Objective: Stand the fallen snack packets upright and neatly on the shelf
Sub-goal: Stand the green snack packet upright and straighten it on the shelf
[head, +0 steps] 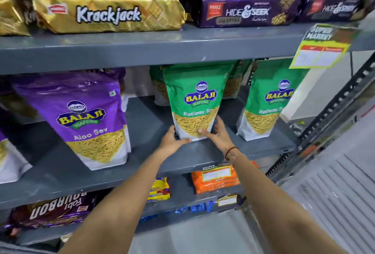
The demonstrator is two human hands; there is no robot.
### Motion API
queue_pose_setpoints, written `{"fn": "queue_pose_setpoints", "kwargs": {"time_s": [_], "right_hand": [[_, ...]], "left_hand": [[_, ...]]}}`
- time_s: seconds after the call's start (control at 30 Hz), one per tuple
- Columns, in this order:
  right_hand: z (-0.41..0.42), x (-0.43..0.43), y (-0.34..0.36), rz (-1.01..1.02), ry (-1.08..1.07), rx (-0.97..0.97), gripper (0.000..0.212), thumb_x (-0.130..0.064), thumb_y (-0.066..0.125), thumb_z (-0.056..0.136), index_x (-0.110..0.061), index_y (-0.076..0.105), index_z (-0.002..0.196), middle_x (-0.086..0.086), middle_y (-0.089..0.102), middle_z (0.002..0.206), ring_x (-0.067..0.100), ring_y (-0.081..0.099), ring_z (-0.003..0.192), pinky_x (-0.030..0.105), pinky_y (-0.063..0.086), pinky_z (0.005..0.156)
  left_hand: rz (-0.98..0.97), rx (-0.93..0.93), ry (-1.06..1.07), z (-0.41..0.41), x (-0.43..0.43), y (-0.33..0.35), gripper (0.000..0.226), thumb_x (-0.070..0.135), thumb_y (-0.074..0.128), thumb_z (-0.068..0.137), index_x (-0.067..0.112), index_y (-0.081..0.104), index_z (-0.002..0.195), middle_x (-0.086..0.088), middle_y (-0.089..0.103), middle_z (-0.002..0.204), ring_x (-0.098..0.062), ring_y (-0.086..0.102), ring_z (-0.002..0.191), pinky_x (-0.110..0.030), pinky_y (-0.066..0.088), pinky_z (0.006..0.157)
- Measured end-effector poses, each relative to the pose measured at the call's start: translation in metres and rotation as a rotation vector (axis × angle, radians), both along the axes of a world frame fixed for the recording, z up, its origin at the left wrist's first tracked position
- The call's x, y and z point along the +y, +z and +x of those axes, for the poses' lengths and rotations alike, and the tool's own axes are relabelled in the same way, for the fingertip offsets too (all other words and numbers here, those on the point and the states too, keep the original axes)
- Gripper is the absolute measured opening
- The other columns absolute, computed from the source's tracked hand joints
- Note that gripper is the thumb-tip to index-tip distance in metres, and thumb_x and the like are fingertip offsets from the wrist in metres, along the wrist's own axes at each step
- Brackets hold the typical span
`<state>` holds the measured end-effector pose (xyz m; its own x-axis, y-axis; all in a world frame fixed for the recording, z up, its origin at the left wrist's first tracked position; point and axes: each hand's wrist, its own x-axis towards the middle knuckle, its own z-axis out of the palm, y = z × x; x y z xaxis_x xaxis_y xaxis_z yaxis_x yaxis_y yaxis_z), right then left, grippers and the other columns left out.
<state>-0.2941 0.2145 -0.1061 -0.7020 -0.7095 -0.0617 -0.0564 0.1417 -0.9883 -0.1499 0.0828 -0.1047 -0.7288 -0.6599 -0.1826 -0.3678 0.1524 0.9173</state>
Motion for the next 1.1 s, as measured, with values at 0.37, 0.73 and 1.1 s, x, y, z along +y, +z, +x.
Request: {"fn": "queue_pose_setpoints", "kwargs": {"time_s": [0.37, 0.73, 1.1], "right_hand": [[0.028, 0.013, -0.010, -0.041, -0.057, 0.094, 0.053, -0.029, 0.080, 0.071, -0.049, 0.044, 0.104, -0.025, 0.057, 0.107, -0.012, 0.054, 0.097, -0.001, 0.043, 0.070], [0.045, 0.021, -0.015, -0.070, -0.069, 0.176, 0.059, -0.025, 0.077, 0.075, -0.035, 0.039, 0.119, -0.005, 0.059, 0.115, 0.010, 0.057, 0.106, 0.004, 0.045, 0.079], [0.044, 0.021, -0.018, -0.023, -0.049, 0.175, 0.067, -0.026, 0.075, 0.077, -0.022, 0.038, 0.132, -0.006, 0.057, 0.118, 0.012, 0.055, 0.109, 0.012, 0.044, 0.087]], "left_hand": [[-0.041, 0.072, 0.062, 0.013, 0.015, -0.003, 0.060, 0.022, 0.074, 0.077, 0.014, 0.046, 0.128, -0.007, 0.058, 0.132, -0.024, 0.057, 0.117, -0.037, 0.048, 0.097], [-0.120, 0.060, 0.024, 0.037, 0.030, -0.005, 0.062, 0.022, 0.070, 0.081, 0.013, 0.042, 0.135, -0.007, 0.056, 0.136, -0.026, 0.054, 0.123, -0.043, 0.045, 0.103], [-0.128, 0.003, 0.050, 0.043, 0.032, -0.005, 0.065, 0.017, 0.066, 0.085, 0.013, 0.035, 0.142, -0.011, 0.049, 0.142, -0.030, 0.048, 0.129, -0.044, 0.039, 0.108]]}}
